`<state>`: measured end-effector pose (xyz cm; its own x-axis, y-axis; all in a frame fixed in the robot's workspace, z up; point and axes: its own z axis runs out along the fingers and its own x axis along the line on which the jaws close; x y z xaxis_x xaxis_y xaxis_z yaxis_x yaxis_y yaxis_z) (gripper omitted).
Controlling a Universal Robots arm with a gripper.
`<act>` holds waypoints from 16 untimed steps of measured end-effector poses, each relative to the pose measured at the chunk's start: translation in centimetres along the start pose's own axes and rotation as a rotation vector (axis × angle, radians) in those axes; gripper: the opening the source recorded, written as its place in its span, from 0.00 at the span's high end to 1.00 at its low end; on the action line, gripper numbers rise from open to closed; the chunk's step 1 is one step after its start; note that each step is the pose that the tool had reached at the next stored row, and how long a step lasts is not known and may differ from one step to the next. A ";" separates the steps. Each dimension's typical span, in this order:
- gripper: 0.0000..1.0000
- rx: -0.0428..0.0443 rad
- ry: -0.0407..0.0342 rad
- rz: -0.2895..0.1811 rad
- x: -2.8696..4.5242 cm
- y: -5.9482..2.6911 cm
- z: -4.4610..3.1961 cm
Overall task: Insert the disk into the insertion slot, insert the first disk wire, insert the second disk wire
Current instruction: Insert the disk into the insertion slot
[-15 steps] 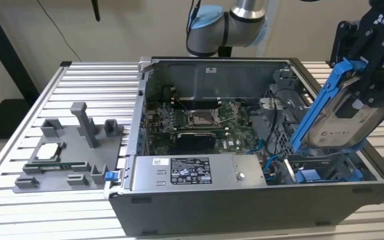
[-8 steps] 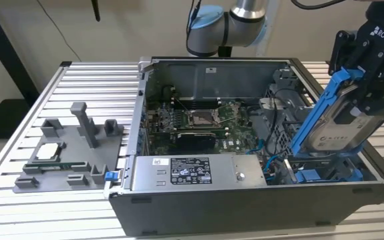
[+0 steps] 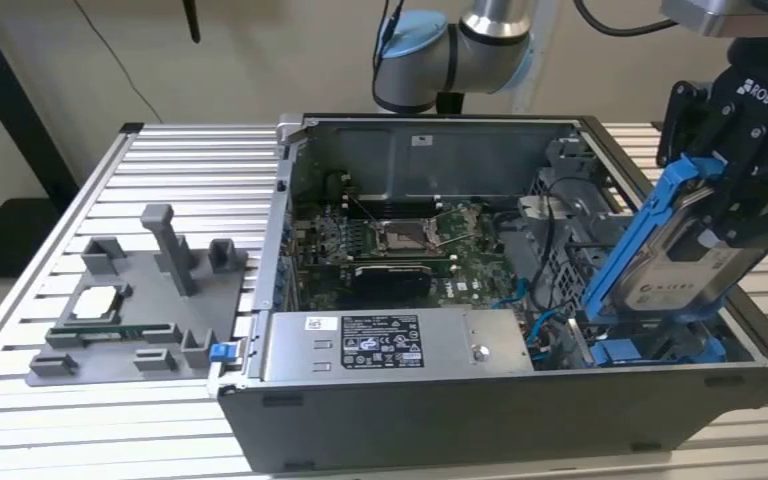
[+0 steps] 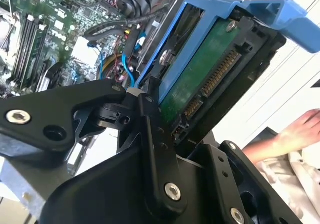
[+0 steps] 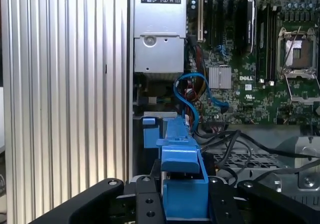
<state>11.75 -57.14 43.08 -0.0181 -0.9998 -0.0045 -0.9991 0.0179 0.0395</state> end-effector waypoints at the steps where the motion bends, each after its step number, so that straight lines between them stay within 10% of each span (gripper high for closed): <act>1: 1.00 0.0000 -0.0003 0.000 0.00 -0.06 0.15; 16: 1.00 -0.0024 -0.0024 -0.001 0.53 -0.46 1.65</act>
<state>12.14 -57.67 41.41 -0.0168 -0.9998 -0.0070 -0.9990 0.0165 0.0418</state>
